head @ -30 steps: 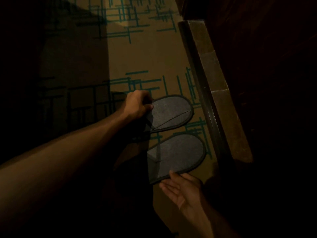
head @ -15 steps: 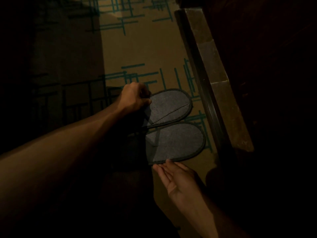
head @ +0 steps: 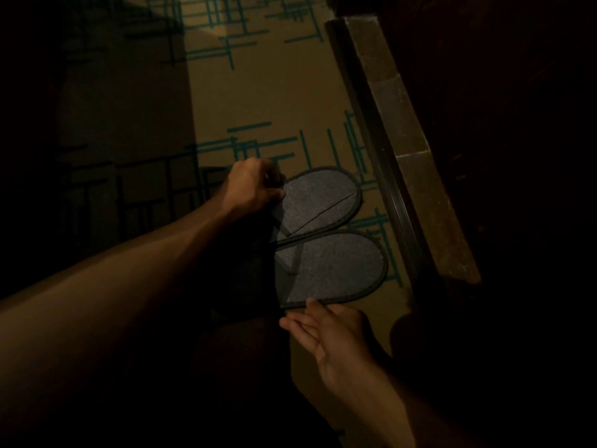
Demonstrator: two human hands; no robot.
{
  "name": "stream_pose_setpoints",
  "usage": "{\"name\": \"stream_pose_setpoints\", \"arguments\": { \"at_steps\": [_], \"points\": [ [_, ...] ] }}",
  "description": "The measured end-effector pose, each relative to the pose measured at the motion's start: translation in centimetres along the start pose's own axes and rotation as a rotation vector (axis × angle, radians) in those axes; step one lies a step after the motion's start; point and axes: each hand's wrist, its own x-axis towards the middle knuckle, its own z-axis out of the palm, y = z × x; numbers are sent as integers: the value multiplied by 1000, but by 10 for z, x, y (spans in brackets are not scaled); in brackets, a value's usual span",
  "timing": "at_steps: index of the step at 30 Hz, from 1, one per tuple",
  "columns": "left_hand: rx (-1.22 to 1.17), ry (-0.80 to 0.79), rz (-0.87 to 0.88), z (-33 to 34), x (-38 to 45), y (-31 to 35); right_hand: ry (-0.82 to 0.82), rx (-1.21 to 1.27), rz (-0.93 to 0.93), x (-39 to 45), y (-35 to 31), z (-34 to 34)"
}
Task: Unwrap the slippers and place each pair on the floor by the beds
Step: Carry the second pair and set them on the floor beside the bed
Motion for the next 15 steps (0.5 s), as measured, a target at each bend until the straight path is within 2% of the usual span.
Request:
{"name": "stream_pose_setpoints", "arguments": {
  "at_steps": [15],
  "points": [
    [-39,24,15,5,0,3,-2,-60,42,2,-6,-5]
  ]
}}
